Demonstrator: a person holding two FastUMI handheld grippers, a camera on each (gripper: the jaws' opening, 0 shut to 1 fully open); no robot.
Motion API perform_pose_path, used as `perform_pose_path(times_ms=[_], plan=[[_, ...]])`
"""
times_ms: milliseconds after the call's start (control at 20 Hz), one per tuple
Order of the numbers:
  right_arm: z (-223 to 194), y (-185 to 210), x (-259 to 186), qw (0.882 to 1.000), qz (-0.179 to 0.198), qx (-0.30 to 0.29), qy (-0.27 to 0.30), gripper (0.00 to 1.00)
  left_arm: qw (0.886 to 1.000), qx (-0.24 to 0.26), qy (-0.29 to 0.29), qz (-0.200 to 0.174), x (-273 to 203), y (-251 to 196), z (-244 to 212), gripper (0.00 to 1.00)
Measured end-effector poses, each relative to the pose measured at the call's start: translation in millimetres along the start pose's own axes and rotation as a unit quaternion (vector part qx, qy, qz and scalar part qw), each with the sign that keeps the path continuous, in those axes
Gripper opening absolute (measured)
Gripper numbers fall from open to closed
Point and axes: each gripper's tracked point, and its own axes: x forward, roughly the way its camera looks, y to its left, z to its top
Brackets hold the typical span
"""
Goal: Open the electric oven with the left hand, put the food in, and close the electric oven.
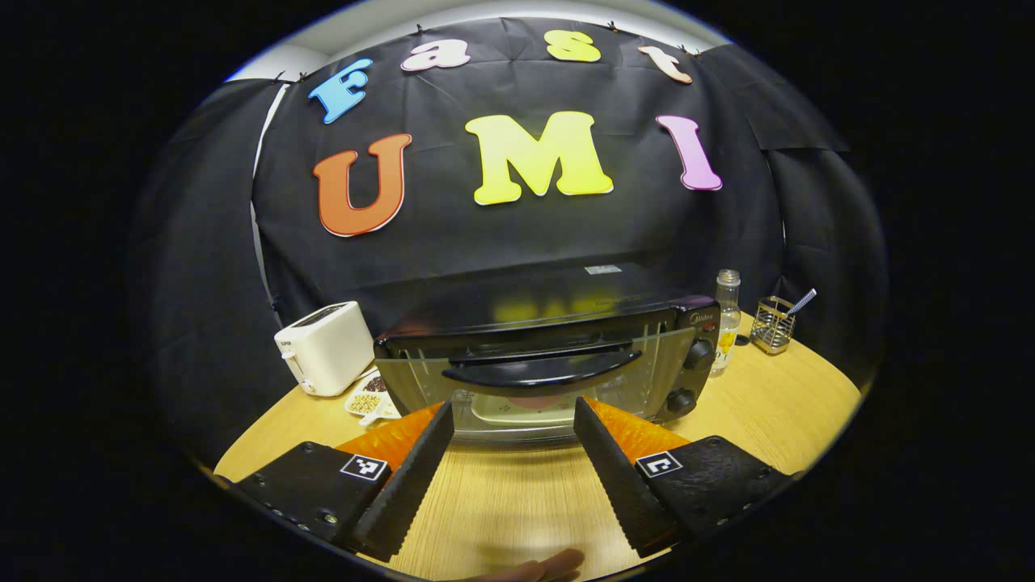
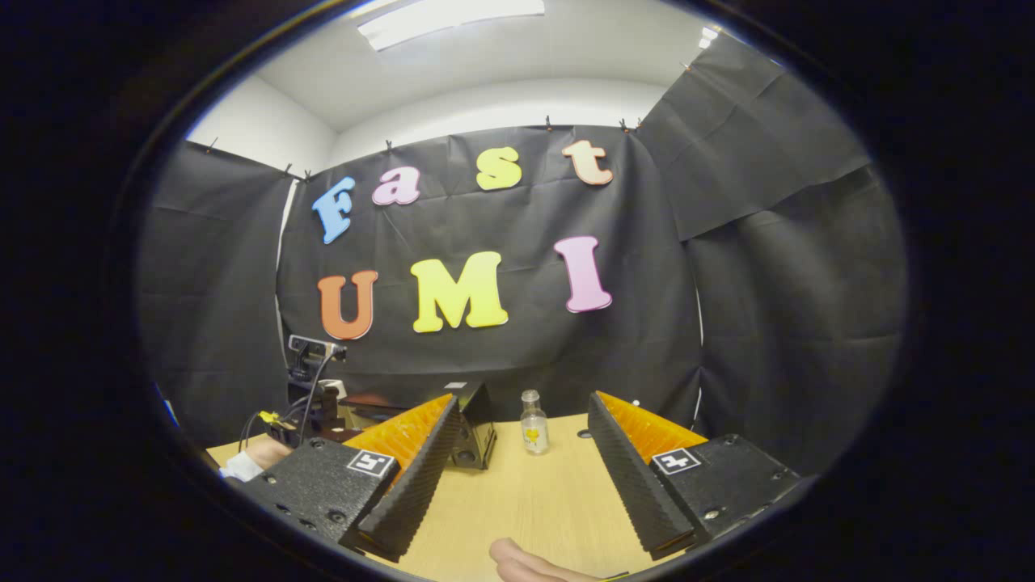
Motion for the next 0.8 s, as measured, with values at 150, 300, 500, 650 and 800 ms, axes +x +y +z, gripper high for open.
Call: perform_pose_path(times_ms=[150, 300, 500, 650, 800], plan=[[-13.6, -5.7, -13.5, 1.000, 0.002, 0.009, 0.005, 0.96, 1.000, -0.006, -0.024, 0.005, -30.9, 3.1, 15.9, 0.96], [-17.3, -20.1, -25.2, 1.000, -0.013, 0.020, 0.004, 1.00, 0.999, -0.006, -0.042, 0.007, -72.7, 0.6, 25.6, 0.95], [-7.2, -35.8, -38.0, 0.999, -0.026, 0.031, -0.010, 0.96, 0.997, -0.031, -0.063, 0.011, -136.9, -3.4, 44.0, 0.95], [1.0, -38.9, -47.4, 0.999, -0.027, 0.040, -0.014, 0.95, 0.996, -0.034, -0.084, 0.003, -187.9, -9.7, 66.1, 0.95], [20.7, -35.4, -55.0, 0.999, -0.012, 0.035, -0.029, 0.95, 0.991, -0.047, -0.123, 0.001, -238.9, -15.4, 89.7, 0.95]])
